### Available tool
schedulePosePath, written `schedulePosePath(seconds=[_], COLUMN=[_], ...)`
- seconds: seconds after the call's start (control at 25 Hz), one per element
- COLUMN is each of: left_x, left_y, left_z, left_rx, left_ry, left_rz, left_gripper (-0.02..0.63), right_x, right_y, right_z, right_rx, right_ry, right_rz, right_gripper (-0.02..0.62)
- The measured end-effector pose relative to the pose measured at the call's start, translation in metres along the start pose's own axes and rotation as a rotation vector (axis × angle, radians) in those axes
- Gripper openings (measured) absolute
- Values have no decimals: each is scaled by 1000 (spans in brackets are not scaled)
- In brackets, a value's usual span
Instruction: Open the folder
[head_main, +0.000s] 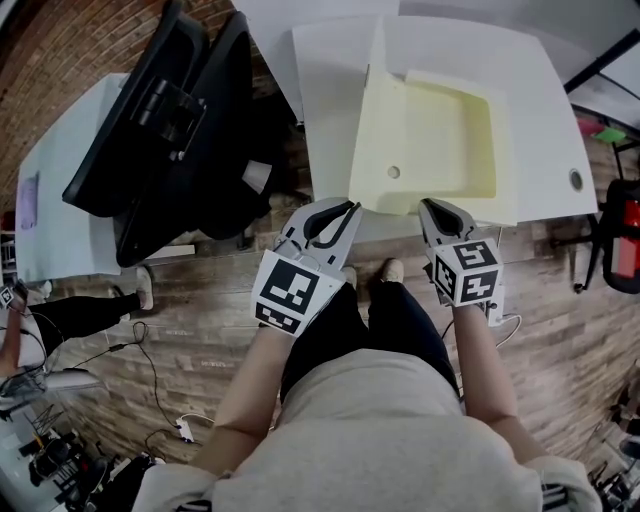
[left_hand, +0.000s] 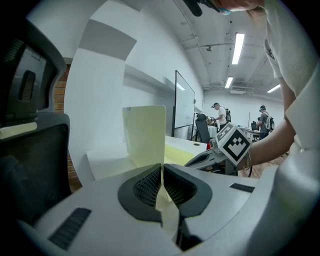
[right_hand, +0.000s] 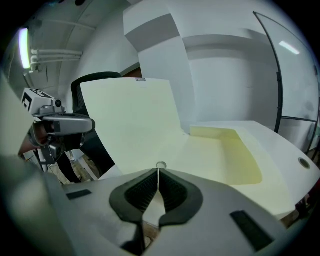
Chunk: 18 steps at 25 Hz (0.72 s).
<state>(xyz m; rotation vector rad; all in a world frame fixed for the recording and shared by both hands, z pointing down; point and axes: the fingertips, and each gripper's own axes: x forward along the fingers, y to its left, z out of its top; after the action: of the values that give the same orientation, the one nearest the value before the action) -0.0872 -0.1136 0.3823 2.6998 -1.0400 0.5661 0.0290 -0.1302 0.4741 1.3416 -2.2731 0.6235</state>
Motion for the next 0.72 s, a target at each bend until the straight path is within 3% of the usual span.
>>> schedulePosePath(seconds=[0.72], left_x=[-15], left_y=[33], left_z=[-32], left_rx=[-146], left_ry=[28], left_rz=[94], left_gripper=[29], right_x=[4], right_y=[-1], right_z=[-6], right_rx=[11], right_ry=[46], right_rz=[-9], right_gripper=[21])
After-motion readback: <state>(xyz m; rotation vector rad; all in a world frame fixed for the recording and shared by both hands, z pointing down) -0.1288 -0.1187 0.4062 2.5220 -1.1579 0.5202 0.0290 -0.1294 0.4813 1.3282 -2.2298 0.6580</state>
